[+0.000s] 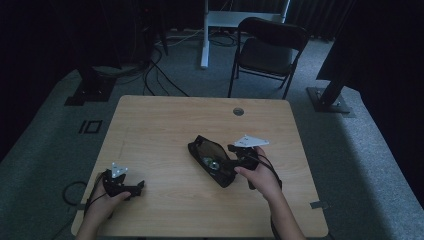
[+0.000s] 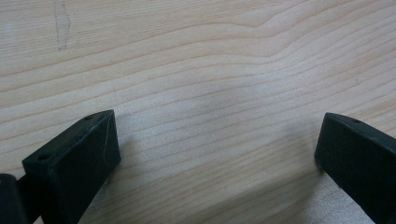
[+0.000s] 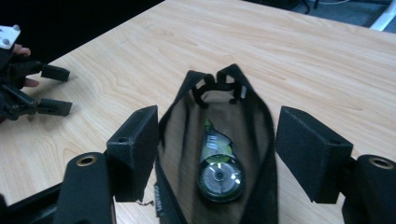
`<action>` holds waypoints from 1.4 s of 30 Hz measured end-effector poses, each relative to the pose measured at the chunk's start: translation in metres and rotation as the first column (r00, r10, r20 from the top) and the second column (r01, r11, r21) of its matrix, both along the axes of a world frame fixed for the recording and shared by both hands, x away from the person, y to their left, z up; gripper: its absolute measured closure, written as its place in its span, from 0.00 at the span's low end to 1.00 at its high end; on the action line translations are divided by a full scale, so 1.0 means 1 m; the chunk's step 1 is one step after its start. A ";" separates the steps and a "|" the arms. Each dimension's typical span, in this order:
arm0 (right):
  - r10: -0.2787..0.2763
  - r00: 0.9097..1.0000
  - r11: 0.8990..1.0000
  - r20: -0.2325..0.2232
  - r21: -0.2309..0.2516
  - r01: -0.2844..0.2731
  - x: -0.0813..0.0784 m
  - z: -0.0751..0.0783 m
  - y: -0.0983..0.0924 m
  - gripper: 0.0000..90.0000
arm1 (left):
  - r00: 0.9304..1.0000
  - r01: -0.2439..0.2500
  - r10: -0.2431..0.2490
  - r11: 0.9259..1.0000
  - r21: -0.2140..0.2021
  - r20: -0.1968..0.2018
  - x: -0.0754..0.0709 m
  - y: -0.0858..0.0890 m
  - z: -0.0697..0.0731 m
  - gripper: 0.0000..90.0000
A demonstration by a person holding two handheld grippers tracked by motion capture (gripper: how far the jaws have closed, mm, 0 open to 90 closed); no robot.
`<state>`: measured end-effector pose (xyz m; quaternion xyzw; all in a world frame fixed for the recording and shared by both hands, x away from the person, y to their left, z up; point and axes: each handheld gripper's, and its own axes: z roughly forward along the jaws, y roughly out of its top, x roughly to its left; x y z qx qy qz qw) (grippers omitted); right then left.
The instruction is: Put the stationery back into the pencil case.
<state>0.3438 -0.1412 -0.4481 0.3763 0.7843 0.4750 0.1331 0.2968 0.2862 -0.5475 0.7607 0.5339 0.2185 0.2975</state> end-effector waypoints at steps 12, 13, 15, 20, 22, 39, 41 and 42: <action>-0.036 0.998 0.999 0.045 0.000 0.036 -0.009 0.001 -0.034 0.32 | 1.000 0.001 -0.001 1.000 0.000 -0.001 0.000 0.000 0.000 0.00; -0.036 0.998 0.999 0.045 0.000 0.036 -0.009 0.001 -0.034 0.32 | 1.000 0.001 -0.001 1.000 0.000 -0.001 0.000 0.000 0.000 0.00; -0.050 0.998 0.999 0.043 -0.011 0.050 -0.011 0.001 -0.040 0.32 | 1.000 0.001 -0.001 1.000 0.001 0.000 0.000 0.000 0.000 0.00; -0.066 0.996 0.998 0.054 -0.019 0.067 -0.016 -0.002 -0.056 0.28 | 1.000 0.000 0.000 1.000 0.000 0.000 0.000 0.000 0.000 0.00; -0.073 0.996 0.997 0.056 -0.026 0.074 -0.017 -0.005 -0.062 0.26 | 1.000 0.001 -0.001 1.000 0.000 0.000 0.000 0.000 0.000 0.00; -0.125 0.992 0.992 -0.005 0.011 0.125 -0.033 -0.038 -0.103 0.21 | 1.000 0.001 -0.001 1.000 0.002 0.000 0.000 0.000 0.000 0.00; -0.131 0.991 0.991 -0.010 0.009 0.131 -0.034 -0.041 -0.105 0.21 | 1.000 0.001 -0.001 1.000 0.002 0.000 0.000 0.000 0.000 0.00; -0.128 0.992 0.992 -0.017 0.000 0.128 -0.036 -0.046 -0.110 0.21 | 1.000 0.001 -0.001 1.000 0.002 0.000 0.000 0.000 0.000 0.00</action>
